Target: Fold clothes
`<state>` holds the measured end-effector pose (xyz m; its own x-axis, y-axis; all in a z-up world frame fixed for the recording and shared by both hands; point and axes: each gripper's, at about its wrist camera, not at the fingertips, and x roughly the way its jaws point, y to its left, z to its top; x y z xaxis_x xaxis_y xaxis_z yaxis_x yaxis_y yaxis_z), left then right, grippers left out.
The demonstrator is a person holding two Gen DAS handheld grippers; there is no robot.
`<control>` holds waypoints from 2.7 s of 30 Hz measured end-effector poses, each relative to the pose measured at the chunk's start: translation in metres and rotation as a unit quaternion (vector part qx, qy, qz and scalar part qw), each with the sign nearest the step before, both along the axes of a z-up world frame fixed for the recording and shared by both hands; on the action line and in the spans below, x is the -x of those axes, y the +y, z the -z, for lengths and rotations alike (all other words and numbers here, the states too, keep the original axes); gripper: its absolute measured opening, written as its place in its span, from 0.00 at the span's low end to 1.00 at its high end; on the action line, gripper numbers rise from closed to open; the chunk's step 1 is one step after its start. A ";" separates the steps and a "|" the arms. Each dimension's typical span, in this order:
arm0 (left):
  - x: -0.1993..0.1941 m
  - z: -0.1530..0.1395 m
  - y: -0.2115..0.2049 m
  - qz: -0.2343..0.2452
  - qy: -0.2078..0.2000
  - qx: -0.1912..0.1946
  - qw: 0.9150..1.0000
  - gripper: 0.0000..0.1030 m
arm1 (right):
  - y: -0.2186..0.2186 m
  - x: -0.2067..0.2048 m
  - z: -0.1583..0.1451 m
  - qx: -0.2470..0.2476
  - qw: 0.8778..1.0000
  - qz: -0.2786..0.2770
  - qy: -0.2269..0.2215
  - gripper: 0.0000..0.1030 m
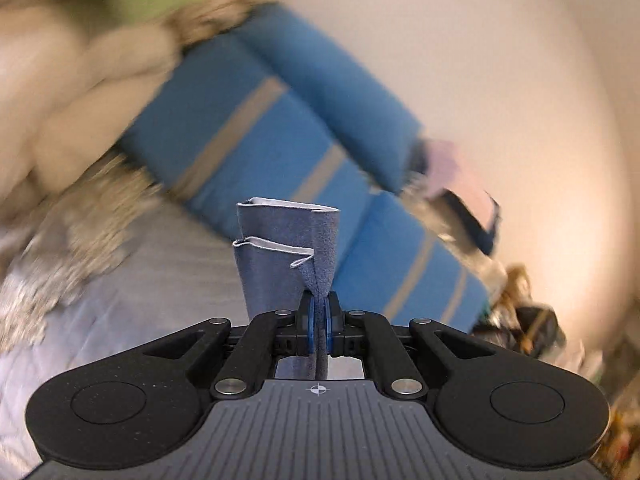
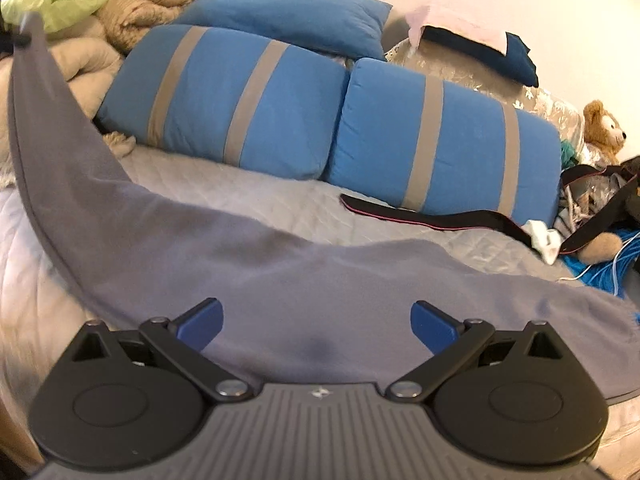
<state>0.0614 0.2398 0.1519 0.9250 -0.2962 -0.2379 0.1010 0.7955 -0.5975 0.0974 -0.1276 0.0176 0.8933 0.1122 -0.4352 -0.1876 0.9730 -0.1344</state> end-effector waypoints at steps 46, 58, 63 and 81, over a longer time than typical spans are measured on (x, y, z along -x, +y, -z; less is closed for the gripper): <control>-0.087 -0.047 -0.277 0.284 -0.020 -0.143 0.948 0.07 | 0.034 -0.026 0.030 -0.067 0.997 0.005 0.049 1.00; -0.114 -0.015 -0.285 0.268 -0.006 -0.144 0.953 0.74 | -0.006 -0.016 0.022 -0.078 0.993 -0.051 0.070 1.00; -0.114 0.008 -0.251 0.246 0.028 -0.150 0.957 0.74 | -0.029 -0.010 0.023 -0.079 0.990 -0.070 0.091 1.00; -0.086 0.081 -0.198 0.253 0.116 -0.131 0.952 0.74 | -0.155 -0.022 0.005 -0.271 0.956 -0.037 0.110 1.00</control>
<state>0.1475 0.0422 0.0712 0.5933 -0.5923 -0.5451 0.4001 0.8046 -0.4388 0.1192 -0.2827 0.0129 0.7683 0.4328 -0.4716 -0.2238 0.8719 0.4355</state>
